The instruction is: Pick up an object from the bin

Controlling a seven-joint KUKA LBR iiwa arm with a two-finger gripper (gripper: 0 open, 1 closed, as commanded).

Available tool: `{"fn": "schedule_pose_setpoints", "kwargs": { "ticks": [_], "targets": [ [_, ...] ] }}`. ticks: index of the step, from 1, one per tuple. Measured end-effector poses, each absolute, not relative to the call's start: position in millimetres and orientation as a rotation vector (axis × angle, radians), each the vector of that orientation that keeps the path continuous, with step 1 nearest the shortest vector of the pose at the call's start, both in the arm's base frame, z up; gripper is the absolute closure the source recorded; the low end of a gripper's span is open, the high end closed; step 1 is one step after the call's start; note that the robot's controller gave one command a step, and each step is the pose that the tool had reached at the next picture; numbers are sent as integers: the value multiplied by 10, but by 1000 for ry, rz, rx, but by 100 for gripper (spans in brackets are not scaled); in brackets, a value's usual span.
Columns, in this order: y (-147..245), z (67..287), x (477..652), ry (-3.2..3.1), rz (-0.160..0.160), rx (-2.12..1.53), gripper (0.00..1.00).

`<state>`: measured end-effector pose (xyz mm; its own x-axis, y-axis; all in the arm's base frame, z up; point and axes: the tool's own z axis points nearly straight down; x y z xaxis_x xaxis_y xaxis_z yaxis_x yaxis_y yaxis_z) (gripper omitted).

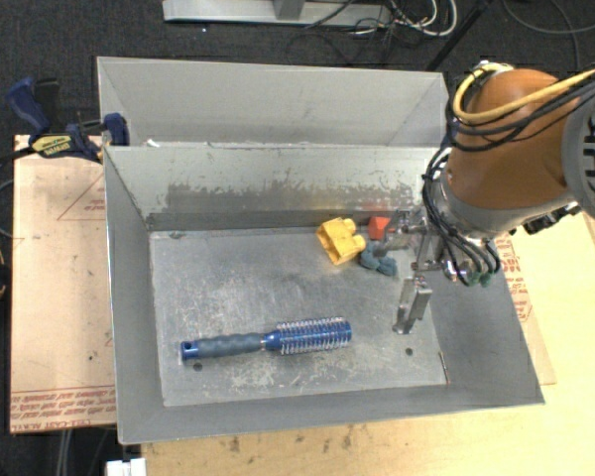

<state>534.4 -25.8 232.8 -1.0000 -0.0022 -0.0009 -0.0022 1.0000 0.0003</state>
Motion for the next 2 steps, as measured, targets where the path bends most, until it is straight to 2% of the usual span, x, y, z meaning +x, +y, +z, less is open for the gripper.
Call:
{"fn": "schedule_pose_setpoints", "kwargs": {
  "ticks": [1, 2],
  "targets": [
    [95, 710, 5346, 3105, 1, -375, 0],
    [103, 746, 5362, 3100, 2, -374, 100]
  ]
}}
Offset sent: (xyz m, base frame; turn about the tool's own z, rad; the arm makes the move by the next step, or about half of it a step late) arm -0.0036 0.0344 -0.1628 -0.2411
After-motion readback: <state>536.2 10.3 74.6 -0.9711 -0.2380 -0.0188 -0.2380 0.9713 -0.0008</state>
